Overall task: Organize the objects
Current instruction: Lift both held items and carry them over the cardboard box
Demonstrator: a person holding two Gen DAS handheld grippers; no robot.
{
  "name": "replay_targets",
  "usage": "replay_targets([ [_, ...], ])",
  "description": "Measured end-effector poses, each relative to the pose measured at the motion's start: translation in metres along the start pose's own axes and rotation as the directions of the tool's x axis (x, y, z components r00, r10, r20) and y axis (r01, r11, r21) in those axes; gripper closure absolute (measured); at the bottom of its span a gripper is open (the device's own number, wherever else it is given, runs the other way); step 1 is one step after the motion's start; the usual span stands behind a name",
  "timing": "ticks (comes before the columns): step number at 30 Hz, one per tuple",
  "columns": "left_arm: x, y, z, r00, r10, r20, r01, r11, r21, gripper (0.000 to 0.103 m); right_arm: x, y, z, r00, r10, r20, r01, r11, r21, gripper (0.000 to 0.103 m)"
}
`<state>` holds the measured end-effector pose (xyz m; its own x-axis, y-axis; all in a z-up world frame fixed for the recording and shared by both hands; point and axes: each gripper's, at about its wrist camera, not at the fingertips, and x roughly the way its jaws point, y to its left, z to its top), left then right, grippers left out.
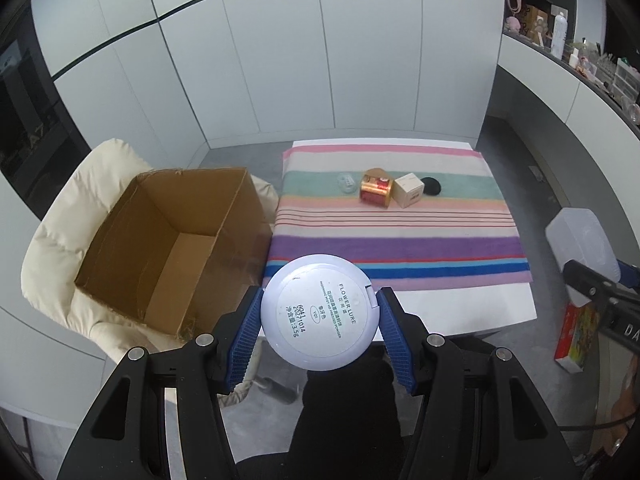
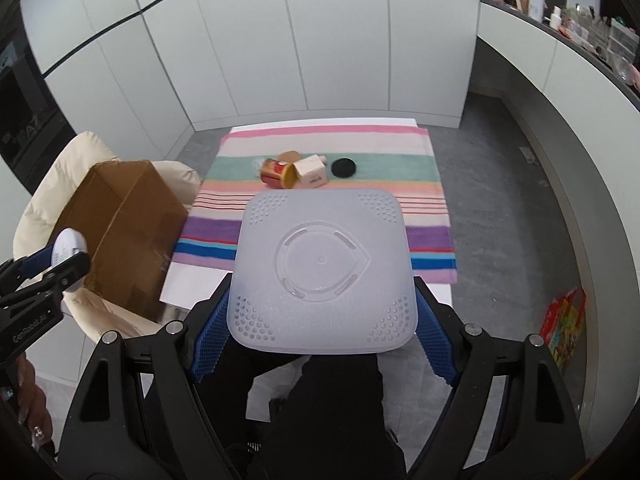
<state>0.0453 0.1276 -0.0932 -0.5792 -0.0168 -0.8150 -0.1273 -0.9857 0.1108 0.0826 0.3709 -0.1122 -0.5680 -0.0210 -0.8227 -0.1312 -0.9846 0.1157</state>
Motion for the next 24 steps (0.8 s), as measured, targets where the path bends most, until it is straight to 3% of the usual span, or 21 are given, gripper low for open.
replay_targets([
  [10,0.005,0.014,0.011,1.0,0.006,0.015,-0.006,1.0,0.008,0.044,0.0,0.006,0.01,0.999,-0.027,0.017,0.027,1.0,-0.012,0.019],
  [24,0.024,0.093,0.003,0.997,0.073,-0.017,-0.075,0.984,-0.159,0.044,0.025,0.083,0.03,0.999,0.038,-0.027,-0.042,0.987,-0.154,0.019],
])
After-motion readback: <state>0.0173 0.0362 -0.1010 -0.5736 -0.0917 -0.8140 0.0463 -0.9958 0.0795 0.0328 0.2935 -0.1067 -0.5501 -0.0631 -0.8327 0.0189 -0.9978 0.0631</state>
